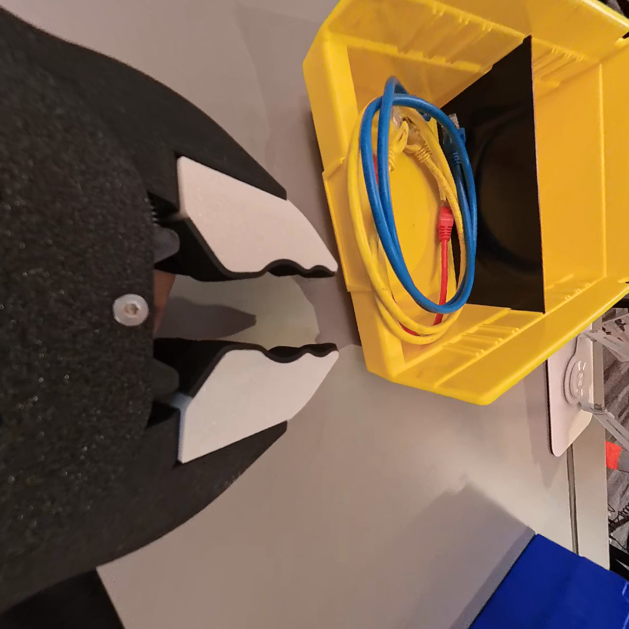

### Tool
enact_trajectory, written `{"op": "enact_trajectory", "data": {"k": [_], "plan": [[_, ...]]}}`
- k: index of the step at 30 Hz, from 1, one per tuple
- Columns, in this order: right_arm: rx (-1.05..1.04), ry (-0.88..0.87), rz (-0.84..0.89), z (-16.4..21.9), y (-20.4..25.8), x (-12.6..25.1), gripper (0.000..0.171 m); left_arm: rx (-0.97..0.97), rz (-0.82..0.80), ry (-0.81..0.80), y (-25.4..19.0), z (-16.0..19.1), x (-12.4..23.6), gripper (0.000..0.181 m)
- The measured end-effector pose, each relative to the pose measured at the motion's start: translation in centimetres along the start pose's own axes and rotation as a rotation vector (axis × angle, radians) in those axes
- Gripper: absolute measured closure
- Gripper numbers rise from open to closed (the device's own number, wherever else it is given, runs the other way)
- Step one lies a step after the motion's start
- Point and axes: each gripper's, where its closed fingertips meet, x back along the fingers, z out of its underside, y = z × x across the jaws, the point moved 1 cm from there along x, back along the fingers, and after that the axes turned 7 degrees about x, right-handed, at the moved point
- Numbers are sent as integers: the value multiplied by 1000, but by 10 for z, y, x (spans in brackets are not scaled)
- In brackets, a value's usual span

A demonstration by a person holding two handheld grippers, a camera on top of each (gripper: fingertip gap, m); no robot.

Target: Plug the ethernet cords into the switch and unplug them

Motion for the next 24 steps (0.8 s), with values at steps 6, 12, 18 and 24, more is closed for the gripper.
{"op": "enact_trajectory", "data": {"k": [6, 12, 18, 24], "plan": [[112, 25, -13, 6, 17, 0, 138, -1, 50, -27, -4, -10, -1, 142], [106, 40, -144, 8, 53, -7, 134, -109, 224, 42, -24, -73, -4, 137], [173, 76, -163, 13, 63, -17, 134, -482, 257, 399, -2, -144, -93, 133], [132, 72, -187, 12, 70, -19, 134, -518, 226, 855, 46, -137, -196, 119]]}}
